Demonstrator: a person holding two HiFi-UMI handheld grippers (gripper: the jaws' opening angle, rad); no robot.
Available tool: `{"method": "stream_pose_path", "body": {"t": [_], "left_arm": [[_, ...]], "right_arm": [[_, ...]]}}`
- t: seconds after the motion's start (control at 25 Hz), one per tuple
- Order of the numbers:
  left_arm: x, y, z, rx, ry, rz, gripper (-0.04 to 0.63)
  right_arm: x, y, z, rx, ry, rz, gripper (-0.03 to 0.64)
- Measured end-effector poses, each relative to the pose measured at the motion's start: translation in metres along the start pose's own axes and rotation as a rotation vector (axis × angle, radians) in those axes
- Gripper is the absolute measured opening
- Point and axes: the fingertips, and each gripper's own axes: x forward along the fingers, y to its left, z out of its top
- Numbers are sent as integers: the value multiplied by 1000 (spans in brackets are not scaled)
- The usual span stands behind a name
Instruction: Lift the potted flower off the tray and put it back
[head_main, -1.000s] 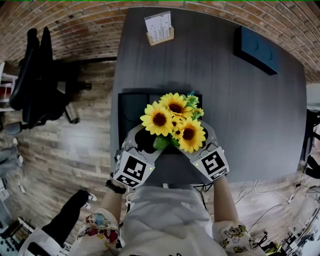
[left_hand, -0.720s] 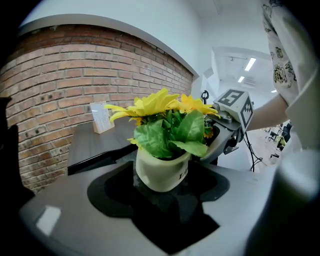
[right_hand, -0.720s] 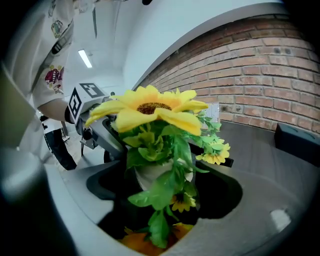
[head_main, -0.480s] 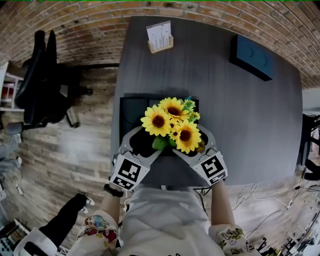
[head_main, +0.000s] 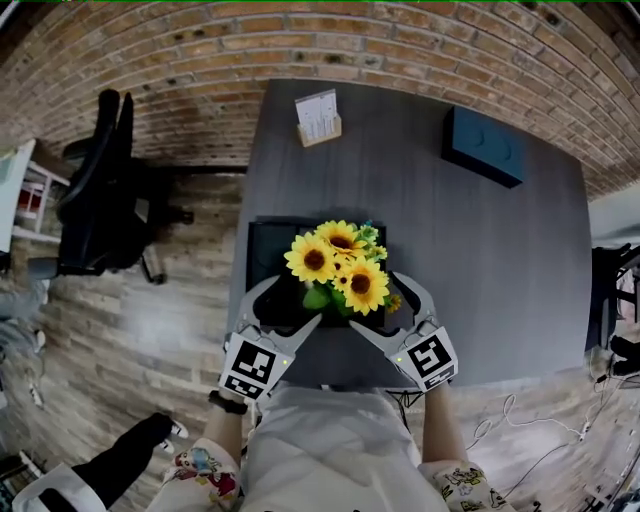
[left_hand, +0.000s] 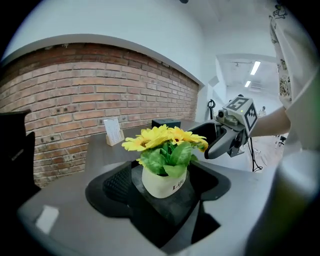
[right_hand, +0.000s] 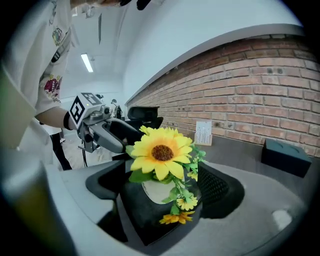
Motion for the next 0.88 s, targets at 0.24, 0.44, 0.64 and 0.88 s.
{"method": "stream_pose_path", "body": {"t": [0.24, 0.44, 0.64, 0.88], "left_arm": [[-16, -8, 22, 57, -39, 36, 370], [-31, -13, 51, 83, -114, 63, 367], [-50, -19, 86, 23, -244, 60, 328], [-77, -25, 118, -14, -363, 75, 232]], "right_arm": [[-25, -3, 31, 16, -111, -39, 446], [-46, -2, 62, -15, -198, -68, 390], [-71, -6, 96, -11, -301, -95, 309], [-99, 0, 137, -6, -437, -90, 175]]}}
